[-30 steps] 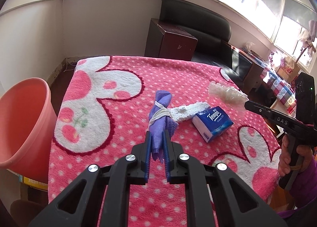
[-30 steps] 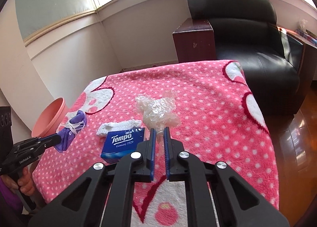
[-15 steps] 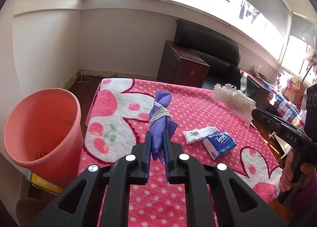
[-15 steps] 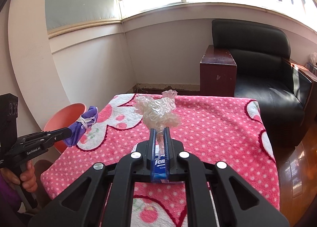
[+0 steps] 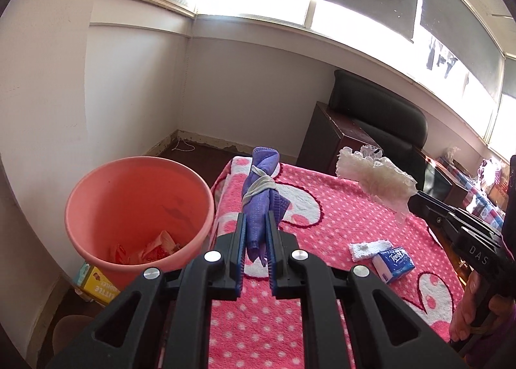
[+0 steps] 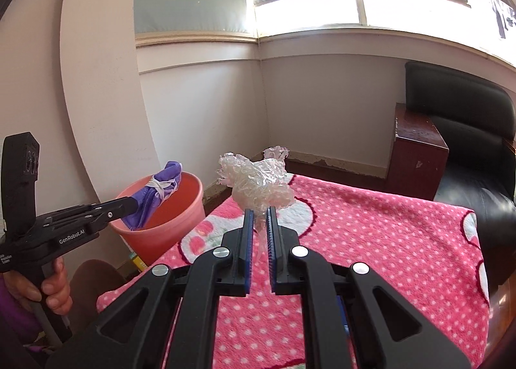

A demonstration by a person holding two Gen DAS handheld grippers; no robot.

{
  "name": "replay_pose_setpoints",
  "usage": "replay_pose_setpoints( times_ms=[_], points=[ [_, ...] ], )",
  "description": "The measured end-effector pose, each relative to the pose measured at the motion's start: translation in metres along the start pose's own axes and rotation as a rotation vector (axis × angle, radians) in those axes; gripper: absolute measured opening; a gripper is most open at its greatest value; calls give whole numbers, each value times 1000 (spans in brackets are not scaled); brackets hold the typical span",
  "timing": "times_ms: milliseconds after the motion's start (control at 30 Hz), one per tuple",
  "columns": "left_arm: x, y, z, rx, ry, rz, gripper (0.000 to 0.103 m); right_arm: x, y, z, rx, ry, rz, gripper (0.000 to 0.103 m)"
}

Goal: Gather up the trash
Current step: 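Carry the purple cloth and bubble wrap over the pink bucket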

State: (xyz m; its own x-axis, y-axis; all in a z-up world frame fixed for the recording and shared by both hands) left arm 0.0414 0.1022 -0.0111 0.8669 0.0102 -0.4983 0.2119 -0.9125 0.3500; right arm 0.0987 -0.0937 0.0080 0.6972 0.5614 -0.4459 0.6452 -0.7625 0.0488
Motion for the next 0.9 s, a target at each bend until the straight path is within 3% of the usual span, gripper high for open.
replay_pose_setpoints(
  times_ms=[367,900],
  points=[
    [-23,-55,-13,-79,78,-117,10,34,-70,-24,-107,10,-125,8],
    [-18,-119,-18,-181,69,-225,10,88,-140,-41,-200,-53,-234,8]
  ],
)
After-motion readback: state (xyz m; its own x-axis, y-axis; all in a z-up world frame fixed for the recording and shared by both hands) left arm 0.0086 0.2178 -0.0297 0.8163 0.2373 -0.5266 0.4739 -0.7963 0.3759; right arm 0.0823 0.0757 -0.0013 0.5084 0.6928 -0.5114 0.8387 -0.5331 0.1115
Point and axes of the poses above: each gripper's, at about its wrist camera, not at the fingertips, and x roughly the way its jaws point, y to its right, z to its underside, the point moved 5 cm from there along x, roughly the way its jaws point, and after that the axes turned 10 degrees about -x, right-handed, at the moved point
